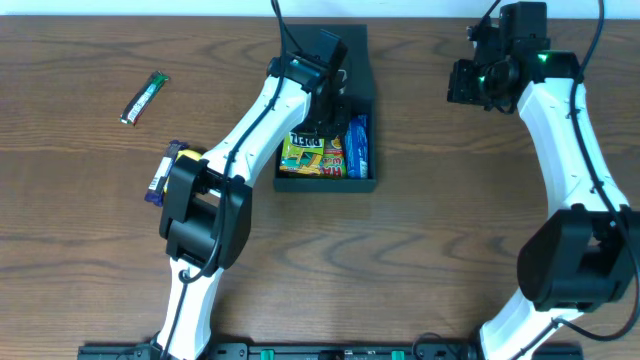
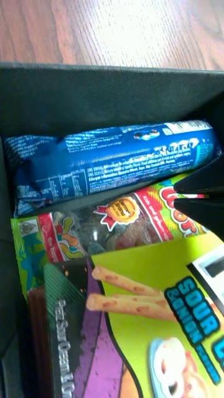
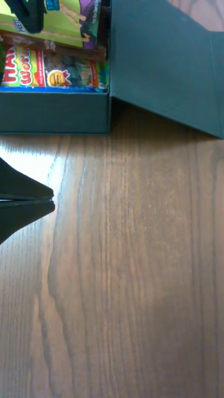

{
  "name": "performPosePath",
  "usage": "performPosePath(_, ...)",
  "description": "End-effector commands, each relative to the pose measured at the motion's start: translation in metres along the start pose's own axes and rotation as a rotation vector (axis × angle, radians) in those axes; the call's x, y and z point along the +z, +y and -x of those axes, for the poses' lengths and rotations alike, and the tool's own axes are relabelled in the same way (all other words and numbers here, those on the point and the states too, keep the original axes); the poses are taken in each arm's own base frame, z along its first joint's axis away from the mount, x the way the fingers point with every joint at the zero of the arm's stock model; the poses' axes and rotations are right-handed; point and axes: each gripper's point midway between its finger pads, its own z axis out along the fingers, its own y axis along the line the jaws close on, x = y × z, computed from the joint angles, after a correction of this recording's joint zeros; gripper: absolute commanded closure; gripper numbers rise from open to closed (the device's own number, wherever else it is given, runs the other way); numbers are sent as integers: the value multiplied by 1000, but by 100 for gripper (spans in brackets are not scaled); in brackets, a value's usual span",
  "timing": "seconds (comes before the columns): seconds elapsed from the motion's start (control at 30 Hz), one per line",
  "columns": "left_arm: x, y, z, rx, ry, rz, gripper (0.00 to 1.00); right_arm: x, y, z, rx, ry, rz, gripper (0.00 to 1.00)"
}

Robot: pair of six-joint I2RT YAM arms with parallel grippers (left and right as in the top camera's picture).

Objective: Pack container
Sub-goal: 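Push the Pretz box down into the box's left side with the left gripper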

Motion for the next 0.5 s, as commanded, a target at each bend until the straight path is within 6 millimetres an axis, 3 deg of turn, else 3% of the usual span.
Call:
performPosePath(0.0, -2, -8, 0, 41, -2, -18, 94, 4, -3, -2, -14, 9, 1, 98)
performPosePath(0.2, 15, 3, -6, 28, 37, 20, 94, 4, -3, -3, -13, 15, 1, 98)
performPosePath(0.47, 13, 34, 2, -12, -12, 200, 94, 4, -3, -5, -11, 24, -1, 99)
